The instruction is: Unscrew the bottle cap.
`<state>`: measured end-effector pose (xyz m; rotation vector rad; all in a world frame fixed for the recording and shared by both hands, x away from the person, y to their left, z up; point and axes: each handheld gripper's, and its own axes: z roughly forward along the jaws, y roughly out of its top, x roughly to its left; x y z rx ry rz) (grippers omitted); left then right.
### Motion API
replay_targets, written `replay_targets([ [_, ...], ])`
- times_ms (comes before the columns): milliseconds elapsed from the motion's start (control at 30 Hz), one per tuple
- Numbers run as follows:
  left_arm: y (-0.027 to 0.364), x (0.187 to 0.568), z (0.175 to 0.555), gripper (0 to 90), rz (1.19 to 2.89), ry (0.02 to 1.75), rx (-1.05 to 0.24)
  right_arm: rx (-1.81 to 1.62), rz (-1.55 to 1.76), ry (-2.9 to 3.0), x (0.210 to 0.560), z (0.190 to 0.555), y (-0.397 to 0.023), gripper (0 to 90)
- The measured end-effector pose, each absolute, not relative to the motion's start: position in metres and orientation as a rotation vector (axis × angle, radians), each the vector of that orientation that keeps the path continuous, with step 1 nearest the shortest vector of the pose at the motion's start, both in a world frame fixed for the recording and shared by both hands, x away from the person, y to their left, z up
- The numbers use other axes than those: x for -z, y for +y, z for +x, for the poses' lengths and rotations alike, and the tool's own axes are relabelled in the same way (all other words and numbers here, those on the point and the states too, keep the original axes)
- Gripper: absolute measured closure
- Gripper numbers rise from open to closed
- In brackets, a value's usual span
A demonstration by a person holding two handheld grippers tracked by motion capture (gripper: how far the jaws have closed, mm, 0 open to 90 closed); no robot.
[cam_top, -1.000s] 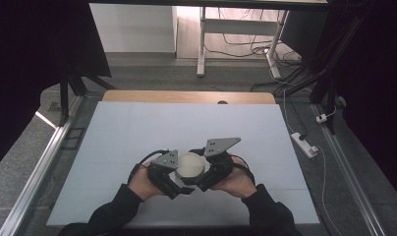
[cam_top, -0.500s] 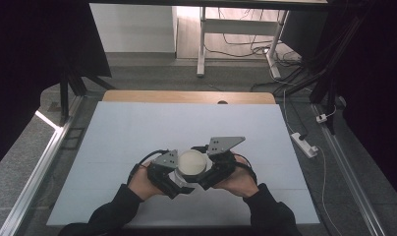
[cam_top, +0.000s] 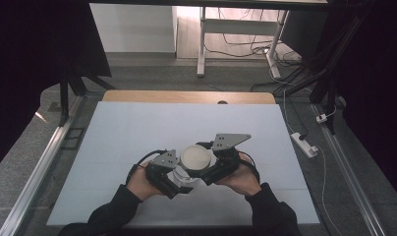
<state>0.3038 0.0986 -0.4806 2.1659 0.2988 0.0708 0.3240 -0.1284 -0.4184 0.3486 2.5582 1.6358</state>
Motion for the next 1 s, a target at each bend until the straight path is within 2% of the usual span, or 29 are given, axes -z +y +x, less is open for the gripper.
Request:
replay_targets([
  [600,0.110,0.480,0.305,7.3,2.159,0.342,-0.095,-1.619,0.428,2.507,0.418,0.331,-0.139,7.7],
  [1000,0.123,0.482,0.321,7.4,2.139,0.431,-0.141,-1.634,0.397,2.513,0.415,0.318,-0.137,7.6],
])
